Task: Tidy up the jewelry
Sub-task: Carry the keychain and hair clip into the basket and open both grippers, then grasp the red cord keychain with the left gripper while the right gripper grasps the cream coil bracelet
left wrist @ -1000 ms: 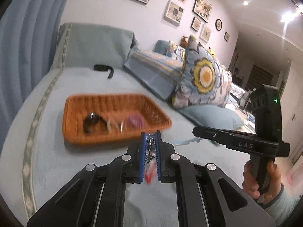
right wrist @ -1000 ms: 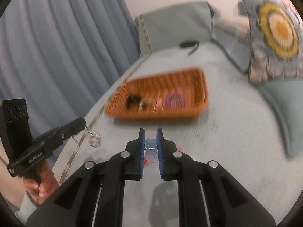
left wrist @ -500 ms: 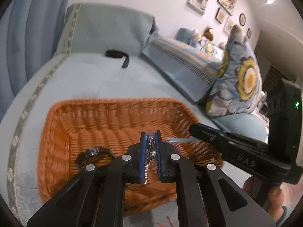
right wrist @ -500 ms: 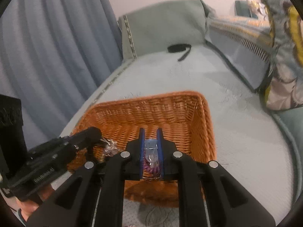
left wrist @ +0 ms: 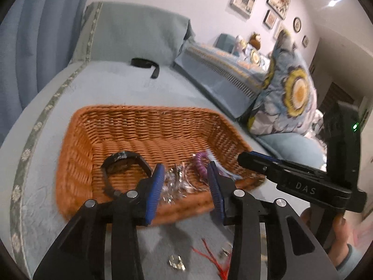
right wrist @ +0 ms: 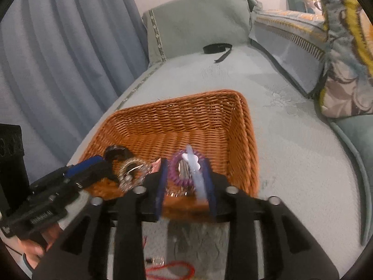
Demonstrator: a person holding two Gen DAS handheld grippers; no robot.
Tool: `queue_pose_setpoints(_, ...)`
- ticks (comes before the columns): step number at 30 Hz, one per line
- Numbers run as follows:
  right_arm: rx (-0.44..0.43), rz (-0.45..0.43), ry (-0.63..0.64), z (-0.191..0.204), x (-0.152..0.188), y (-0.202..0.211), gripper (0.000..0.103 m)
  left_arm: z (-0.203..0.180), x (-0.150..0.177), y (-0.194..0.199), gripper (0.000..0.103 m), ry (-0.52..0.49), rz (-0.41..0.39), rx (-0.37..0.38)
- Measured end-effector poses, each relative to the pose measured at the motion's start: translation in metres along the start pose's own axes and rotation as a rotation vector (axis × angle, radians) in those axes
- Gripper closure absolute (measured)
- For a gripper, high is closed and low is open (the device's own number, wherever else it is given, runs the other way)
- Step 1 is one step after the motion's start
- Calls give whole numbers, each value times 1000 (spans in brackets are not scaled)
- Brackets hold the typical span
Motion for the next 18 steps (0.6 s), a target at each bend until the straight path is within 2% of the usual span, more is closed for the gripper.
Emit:
queue_pose_setpoints(4,-16,-11,-7,4,19,33,73,-5,16,40,62,9,-35,20)
queue_pose_setpoints(8,-13,6,-42,3,46,57,73,-10,46,74,62,25,-36,28)
queue_pose_setpoints(13,31,39,-32,4,82,69,73,-19,94,91,62,44,0,18)
queue_pose_setpoints(18,50,42,-19,4,105,73,73,-23,128,89,62,57,42,-2)
Point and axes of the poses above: each gripper's, at about its wrist camera, not at the fingertips, and y roughly against the way its jaws point, z to its left, x to its underside, the point moved 1 cm from there along -y, roughly the way its jaws point, and after that the axes turned 3 degrees about -x, right-handed, at the moved point
